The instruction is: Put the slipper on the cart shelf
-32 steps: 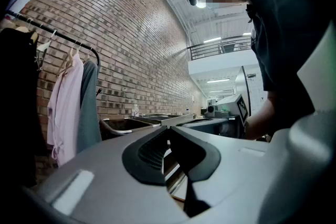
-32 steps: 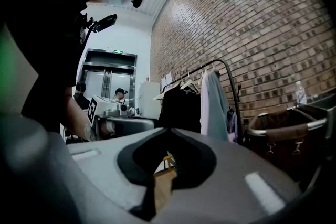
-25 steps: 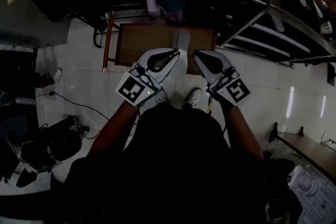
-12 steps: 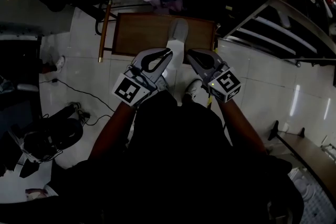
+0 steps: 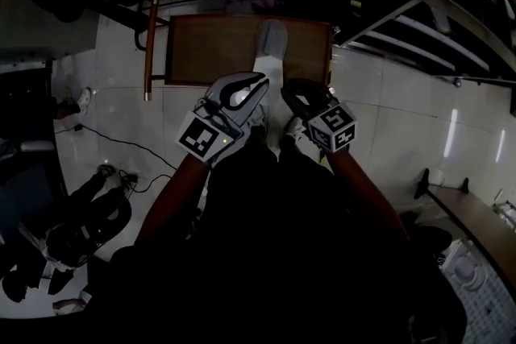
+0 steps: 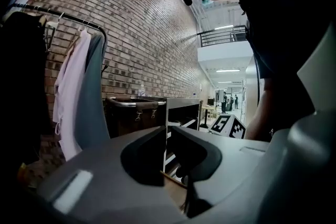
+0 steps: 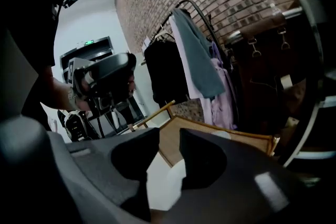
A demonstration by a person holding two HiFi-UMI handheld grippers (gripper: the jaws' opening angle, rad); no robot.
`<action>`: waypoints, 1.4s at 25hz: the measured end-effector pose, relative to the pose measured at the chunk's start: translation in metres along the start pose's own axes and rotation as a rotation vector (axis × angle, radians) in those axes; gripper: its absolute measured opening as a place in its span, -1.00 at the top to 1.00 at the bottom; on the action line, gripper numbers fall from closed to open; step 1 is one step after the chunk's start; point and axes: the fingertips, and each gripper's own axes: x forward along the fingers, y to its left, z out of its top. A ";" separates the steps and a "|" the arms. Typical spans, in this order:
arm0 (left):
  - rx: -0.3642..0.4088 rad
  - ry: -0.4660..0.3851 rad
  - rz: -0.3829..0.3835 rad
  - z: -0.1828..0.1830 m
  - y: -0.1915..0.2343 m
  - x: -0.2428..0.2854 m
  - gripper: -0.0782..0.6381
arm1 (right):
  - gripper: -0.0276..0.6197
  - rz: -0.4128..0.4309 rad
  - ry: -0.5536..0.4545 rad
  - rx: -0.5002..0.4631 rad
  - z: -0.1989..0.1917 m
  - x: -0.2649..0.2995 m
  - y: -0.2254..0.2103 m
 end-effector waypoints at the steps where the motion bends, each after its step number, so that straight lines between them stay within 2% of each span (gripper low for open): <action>1: 0.002 0.002 -0.010 -0.002 0.005 0.001 0.68 | 0.56 -0.011 0.017 0.022 -0.008 0.007 -0.004; 5: 0.033 0.011 -0.055 -0.011 0.017 0.005 0.68 | 0.50 -0.050 0.070 0.130 -0.040 0.032 -0.024; 11: -0.041 0.006 -0.065 -0.026 0.045 0.010 0.68 | 0.27 -0.084 0.203 0.301 -0.108 0.067 -0.053; 18: -0.059 0.014 -0.090 -0.042 0.059 0.011 0.68 | 0.25 -0.135 0.284 0.450 -0.161 0.088 -0.078; 24: -0.095 0.020 -0.098 -0.052 0.067 0.017 0.68 | 0.25 -0.108 0.294 0.567 -0.177 0.102 -0.080; 28: -0.108 0.027 -0.098 -0.058 0.071 0.015 0.68 | 0.25 -0.128 0.318 0.579 -0.188 0.110 -0.086; 35: -0.123 0.043 -0.092 -0.066 0.078 0.011 0.68 | 0.25 -0.069 0.372 0.634 -0.202 0.126 -0.081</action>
